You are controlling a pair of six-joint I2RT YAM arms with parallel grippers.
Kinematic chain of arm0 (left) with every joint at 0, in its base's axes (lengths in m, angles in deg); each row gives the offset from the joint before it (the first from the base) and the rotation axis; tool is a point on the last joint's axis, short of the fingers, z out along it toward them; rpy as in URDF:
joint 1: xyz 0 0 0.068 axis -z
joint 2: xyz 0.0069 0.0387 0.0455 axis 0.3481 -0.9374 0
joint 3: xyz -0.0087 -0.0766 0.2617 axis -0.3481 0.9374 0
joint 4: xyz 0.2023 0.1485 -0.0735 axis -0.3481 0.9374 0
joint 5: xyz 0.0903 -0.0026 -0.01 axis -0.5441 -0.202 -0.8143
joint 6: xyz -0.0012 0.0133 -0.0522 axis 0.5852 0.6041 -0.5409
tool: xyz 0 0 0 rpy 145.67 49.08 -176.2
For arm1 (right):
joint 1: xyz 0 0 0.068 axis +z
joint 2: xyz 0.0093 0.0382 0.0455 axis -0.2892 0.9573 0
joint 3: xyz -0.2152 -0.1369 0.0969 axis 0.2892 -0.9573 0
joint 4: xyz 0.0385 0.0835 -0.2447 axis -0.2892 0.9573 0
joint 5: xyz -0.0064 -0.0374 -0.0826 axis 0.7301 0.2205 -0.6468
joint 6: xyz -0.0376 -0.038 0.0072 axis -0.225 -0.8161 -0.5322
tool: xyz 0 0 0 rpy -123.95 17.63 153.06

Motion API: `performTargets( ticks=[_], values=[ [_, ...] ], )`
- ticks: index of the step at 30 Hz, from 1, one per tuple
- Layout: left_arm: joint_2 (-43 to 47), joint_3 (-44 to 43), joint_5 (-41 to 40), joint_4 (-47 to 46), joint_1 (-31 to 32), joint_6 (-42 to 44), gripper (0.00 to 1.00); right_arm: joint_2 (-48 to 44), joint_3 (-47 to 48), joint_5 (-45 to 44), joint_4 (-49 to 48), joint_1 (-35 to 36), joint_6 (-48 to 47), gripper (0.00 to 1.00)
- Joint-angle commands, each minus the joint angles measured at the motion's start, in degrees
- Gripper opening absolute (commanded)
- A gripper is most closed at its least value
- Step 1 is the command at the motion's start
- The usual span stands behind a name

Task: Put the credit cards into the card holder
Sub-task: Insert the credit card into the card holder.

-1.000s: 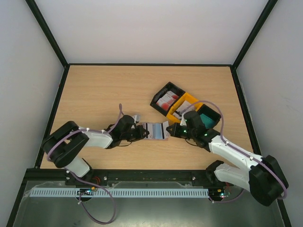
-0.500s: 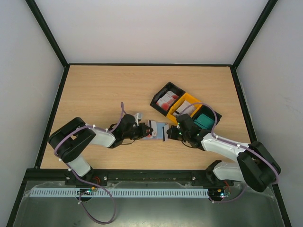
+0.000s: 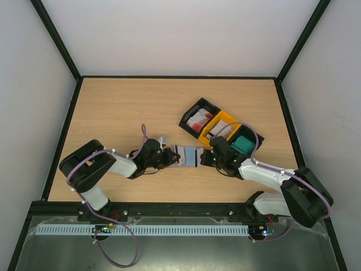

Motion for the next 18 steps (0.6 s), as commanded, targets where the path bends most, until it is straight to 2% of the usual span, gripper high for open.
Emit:
performTargets(
  ticks=[1,7,18],
  values=[
    [-1.71,0.87,0.66,-4.51,-0.02,-1.15,0.03,0.28,0.03,-2.9,3.26,0.28,0.11,0.02],
    [-4.75,0.75,4.13,-10.89,-0.18,-4.1,0.03,0.47,-0.25,-2.5,2.97,0.26,0.44,0.02],
    [-6.74,1.26,2.92,-11.68,-0.18,-4.39,0.03,0.54,-0.63,-2.51,2.59,0.28,0.88,0.02]
  ],
)
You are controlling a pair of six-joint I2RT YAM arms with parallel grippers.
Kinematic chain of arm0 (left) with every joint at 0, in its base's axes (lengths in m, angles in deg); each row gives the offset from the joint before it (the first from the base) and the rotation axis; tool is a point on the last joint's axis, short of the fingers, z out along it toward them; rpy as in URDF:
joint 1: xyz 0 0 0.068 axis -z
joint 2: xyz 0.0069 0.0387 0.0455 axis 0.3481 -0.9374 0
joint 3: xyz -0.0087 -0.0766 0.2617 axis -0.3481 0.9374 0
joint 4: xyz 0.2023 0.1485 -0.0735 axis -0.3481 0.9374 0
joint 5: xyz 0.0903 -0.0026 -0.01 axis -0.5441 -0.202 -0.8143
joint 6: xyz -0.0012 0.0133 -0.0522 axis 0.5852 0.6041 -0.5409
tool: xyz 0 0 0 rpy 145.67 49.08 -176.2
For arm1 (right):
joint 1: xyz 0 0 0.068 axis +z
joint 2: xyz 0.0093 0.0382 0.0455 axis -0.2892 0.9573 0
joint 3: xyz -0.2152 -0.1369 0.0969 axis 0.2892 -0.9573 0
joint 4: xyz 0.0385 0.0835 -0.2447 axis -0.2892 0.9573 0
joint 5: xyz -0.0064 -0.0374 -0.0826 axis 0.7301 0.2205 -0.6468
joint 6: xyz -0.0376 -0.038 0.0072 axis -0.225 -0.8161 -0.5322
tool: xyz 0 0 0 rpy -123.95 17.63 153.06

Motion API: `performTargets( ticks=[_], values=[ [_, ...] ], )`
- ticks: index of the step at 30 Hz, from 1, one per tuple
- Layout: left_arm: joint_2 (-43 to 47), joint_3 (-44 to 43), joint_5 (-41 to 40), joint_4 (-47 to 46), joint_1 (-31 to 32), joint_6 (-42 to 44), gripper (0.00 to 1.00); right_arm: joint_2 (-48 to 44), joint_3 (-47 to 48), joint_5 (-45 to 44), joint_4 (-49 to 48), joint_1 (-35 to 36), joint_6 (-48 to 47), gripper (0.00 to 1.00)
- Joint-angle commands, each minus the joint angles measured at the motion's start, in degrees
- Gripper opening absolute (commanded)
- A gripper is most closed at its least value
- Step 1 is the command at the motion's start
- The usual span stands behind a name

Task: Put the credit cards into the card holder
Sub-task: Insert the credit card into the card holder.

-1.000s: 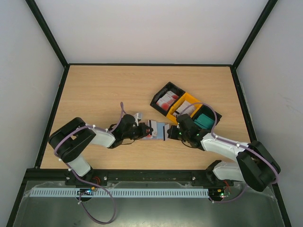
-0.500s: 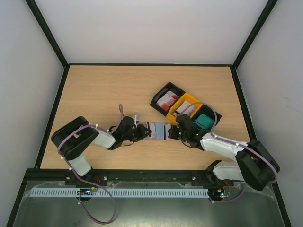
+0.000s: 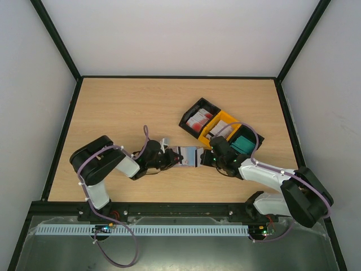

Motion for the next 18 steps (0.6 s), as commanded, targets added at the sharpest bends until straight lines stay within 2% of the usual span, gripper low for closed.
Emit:
performTargets(
  ticks=[1,10,18],
  values=[
    [0.38,0.91,-1.21,-0.67,-0.11,1.07,0.03,0.47,-0.76,-2.32,2.4,0.28,0.44,0.02],
    [-2.65,-1.05,-0.14,-2.08,1.55,1.66,0.03,-0.39,-1.74,-1.65,0.65,0.28,1.43,0.02],
    [-2.83,-4.77,-2.33,5.38,3.66,5.79,0.11,-6.07,-3.47,-1.64,-4.25,0.28,2.7,0.02]
  ],
)
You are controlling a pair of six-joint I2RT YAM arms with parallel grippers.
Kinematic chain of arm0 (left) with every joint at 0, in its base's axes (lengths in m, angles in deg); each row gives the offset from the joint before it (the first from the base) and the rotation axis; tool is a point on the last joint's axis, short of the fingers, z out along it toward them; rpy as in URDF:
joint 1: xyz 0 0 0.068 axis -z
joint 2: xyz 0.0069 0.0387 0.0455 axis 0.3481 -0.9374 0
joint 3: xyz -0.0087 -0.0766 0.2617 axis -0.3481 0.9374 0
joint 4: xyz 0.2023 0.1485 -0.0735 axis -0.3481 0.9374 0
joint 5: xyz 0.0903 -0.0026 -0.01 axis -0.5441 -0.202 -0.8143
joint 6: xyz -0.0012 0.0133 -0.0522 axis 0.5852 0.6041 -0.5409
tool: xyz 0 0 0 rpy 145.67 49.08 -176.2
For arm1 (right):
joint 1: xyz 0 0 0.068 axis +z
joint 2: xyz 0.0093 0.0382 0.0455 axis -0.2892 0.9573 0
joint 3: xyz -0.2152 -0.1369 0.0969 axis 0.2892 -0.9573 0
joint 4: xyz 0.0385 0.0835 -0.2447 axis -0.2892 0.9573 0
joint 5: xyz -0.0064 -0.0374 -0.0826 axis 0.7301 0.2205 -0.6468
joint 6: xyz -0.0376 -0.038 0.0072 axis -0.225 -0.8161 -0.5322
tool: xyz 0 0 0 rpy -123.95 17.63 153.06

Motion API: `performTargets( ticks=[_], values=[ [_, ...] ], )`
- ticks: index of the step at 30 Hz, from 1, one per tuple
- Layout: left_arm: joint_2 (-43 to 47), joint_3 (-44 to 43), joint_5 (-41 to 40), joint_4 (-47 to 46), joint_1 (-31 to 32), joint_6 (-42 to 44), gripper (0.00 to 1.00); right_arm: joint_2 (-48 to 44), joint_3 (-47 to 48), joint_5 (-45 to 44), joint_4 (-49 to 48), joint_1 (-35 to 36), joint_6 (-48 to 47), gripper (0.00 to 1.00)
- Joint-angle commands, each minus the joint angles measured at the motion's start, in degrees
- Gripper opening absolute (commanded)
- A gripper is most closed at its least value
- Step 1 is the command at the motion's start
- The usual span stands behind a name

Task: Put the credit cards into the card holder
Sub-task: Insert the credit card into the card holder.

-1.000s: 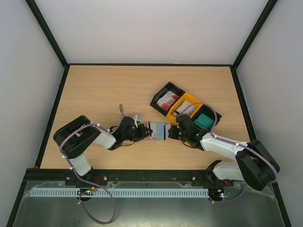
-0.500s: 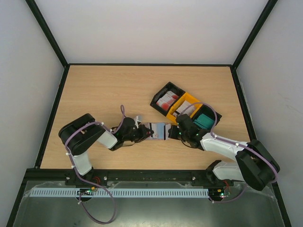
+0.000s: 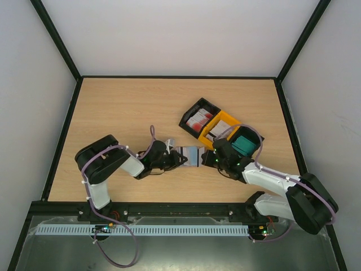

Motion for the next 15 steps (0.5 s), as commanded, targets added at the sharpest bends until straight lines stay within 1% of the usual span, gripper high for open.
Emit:
performTargets(
  ticks=[1,5,8,12,15],
  values=[
    [-0.12,-2.48,-2.18,5.92,1.55,4.16,0.12,-3.28,-0.36,-2.59,-1.52,0.26,0.48,0.02],
    [1.78,-4.14,-5.43,12.63,2.33,6.47,0.17,-5.16,1.03,-5.69,0.99,0.28,-0.66,0.02],
    [3.5,-4.98,-7.37,17.63,3.01,8.23,0.22,-4.37,2.11,-7.21,4.08,0.28,-2.17,0.02],
    [5.1,-5.71,-8.96,21.79,3.6,9.5,0.31,-1.73,3.1,-5.37,5.54,0.28,-3.68,0.02],
    [5.68,-6.03,-9.14,23.6,3.87,9.67,0.4,-0.18,3.17,-3.62,4.72,0.28,-3.69,0.02]
  ],
)
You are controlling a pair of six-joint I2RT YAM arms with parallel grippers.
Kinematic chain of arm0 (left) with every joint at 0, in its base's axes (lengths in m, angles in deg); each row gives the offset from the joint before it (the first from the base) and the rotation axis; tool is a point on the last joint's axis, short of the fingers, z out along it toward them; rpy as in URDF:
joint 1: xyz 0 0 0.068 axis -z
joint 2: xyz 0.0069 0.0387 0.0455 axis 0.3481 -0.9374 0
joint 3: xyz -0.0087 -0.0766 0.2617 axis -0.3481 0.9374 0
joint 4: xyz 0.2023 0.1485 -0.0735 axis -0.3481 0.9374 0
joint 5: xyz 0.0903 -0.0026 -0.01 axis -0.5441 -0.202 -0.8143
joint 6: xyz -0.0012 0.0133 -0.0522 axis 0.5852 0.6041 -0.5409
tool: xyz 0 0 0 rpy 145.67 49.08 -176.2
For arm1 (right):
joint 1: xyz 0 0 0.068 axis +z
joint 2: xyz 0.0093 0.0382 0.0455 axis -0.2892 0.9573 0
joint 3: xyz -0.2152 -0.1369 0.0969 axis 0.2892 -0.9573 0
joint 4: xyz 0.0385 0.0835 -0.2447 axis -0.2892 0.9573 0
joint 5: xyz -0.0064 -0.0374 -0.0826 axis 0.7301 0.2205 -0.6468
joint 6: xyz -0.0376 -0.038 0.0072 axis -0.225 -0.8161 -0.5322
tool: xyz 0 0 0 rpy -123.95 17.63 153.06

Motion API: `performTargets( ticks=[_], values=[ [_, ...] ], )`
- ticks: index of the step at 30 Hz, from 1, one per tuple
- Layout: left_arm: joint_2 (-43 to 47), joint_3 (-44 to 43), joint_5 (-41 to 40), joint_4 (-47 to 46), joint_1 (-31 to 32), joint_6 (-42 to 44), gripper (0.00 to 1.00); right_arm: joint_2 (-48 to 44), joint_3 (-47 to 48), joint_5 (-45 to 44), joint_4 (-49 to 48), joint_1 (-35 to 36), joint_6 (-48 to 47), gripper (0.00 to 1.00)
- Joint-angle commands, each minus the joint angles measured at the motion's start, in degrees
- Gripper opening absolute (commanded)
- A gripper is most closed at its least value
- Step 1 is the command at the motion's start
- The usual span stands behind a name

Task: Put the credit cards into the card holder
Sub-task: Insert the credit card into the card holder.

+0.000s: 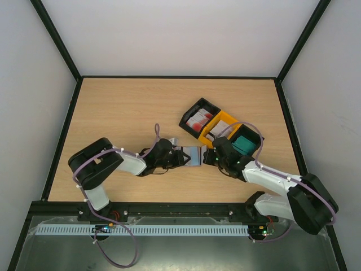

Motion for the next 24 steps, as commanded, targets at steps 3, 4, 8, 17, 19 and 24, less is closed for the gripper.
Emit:
performTargets(
  ticks=[3,4,8,17,19,24],
  values=[
    [1.93,-0.62,-3.05,8.87,0.64,1.94,0.49,3.02,1.55,1.63,0.73,0.27,-1.34,0.02],
    [2.24,-0.54,-2.84,9.38,0.61,1.47,0.51,3.41,1.64,1.93,0.67,0.27,-1.38,0.02],
    [3.84,-0.73,-1.47,10.62,0.45,-0.37,0.62,5.09,1.85,2.79,0.72,0.28,-1.26,0.02],
    [8.49,-3.12,-5.09,21.65,0.49,-0.58,0.77,5.2,2.08,1.46,1.85,0.28,-0.24,0.02],
    [8.85,-3.97,-5.5,24.13,0.51,-0.01,0.78,5.4,1.91,1.59,1.54,0.28,-0.07,0.02],
    [9.44,-4.05,-7.32,26.67,0.46,0.75,0.77,6.01,1.51,2.28,0.71,0.28,0.08,0.02]
  ],
)
